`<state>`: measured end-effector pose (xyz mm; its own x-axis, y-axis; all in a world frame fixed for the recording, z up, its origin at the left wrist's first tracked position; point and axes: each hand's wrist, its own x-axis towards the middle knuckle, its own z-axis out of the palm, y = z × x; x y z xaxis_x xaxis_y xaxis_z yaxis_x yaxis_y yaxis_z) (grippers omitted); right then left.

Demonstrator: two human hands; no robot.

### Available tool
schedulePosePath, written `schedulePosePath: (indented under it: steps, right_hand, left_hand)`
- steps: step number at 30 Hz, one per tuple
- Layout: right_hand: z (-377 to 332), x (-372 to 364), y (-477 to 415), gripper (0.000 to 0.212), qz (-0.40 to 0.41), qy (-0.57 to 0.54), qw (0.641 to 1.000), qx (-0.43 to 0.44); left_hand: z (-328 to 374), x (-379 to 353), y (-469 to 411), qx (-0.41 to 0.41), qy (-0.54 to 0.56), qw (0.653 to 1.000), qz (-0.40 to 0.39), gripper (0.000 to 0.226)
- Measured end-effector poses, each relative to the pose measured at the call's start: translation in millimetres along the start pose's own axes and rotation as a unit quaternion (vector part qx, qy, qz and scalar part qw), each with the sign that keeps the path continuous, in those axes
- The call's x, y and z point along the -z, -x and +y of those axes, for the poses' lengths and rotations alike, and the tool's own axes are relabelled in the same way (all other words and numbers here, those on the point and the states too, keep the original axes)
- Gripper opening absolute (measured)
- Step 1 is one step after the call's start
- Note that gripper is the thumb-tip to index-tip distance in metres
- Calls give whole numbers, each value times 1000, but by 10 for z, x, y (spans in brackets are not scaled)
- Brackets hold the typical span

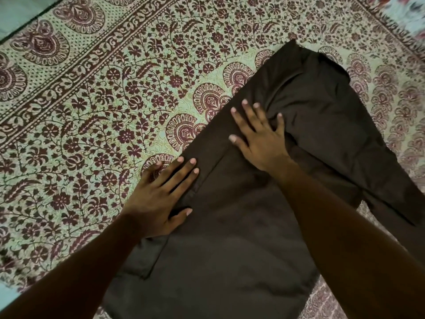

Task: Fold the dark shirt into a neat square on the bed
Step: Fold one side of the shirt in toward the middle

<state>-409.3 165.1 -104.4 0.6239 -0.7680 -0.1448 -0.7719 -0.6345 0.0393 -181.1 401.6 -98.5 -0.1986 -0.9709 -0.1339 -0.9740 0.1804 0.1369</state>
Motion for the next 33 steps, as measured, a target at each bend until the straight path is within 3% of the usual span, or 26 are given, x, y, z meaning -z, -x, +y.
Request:
schedulePosePath:
  steps: [4,5,9,10,14,16,19,23,29,33]
  right_hand:
    - [95,86,-215,66,-4,-24,993,-112]
    - [41,125,-207,68,7,-23,995,-100]
    - [-56,78,117,66,-14,-4,996,83]
    - [-10,42,189,64,-18,-1,997,77]
    - [229,32,253,64,-28,-57,995,-80]
    - [297,57,220,66,-9,-64,993,-99]
    - [325,147,54,67,23,-38,998,-35]
    - [350,260,-377,63,-49,-37,998,27]
    - [658,349,-899,67,-128,-68,983,-110]
    - [908,434,-1225,71,-162,-53,973,-155]
  left_hand:
    - [-6,-6,-1,-3,-5,1000,2,89]
    - [-2,-8,3,-3,-5,1000,1,89]
    - [-3,13,13,-5,2,1000,11,88]
    - [-2,21,15,-8,3,1000,12,88]
    - [28,45,-16,-2,19,1000,11,84]
    - [59,123,-154,4,38,999,35,70]
    - [67,236,-653,0,39,995,90,50]
    - [50,216,-1330,-14,16,999,41,68]
    - [45,101,-1426,-23,-6,999,36,69]
    - [20,107,-1452,-23,-3,999,38,69]
